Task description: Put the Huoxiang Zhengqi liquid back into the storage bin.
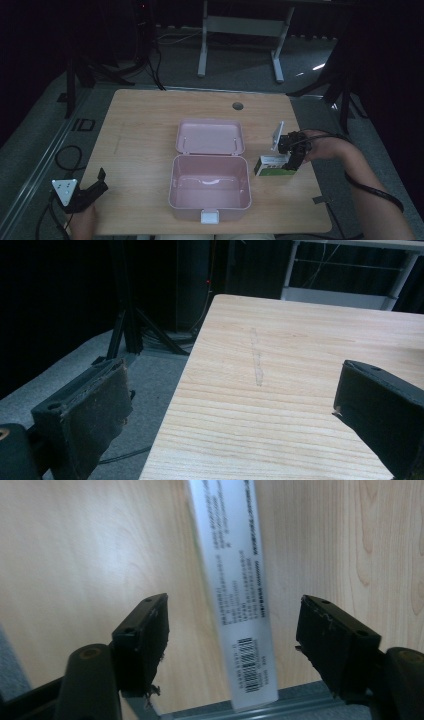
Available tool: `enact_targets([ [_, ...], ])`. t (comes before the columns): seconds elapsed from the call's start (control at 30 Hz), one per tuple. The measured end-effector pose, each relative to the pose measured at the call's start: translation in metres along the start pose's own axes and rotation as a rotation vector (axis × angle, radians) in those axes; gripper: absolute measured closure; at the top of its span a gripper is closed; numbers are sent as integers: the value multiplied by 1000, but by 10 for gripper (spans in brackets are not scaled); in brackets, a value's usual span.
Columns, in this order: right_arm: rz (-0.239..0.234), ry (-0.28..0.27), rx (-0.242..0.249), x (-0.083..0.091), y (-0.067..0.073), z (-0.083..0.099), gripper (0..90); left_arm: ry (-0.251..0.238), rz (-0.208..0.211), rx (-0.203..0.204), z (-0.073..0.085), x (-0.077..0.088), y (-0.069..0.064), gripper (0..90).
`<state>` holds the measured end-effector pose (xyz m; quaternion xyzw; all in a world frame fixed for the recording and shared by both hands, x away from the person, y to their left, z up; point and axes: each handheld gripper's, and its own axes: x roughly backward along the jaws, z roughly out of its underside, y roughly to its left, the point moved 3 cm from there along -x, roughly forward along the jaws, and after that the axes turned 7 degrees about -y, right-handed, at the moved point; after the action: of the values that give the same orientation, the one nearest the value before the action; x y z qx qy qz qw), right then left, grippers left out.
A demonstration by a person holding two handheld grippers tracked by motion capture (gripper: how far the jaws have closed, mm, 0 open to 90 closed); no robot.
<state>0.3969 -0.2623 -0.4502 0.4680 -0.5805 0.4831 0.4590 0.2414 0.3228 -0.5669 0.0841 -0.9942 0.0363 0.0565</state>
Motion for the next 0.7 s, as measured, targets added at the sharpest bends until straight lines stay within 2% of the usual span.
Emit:
enact_targets([
  [0.2,-24,22,1,-14,-5,2,346,5,1,-7,0,0,0,21],
  [0.23,-31,35,7,-19,-5,1,387,5,1,-6,0,0,-1,21],
  [0.5,-49,42,46,-33,-7,0,447,10,6,-8,0,-1,-1,21],
  [0.7,-59,49,46,-42,-7,1,488,12,10,-7,1,-1,-1,21],
])
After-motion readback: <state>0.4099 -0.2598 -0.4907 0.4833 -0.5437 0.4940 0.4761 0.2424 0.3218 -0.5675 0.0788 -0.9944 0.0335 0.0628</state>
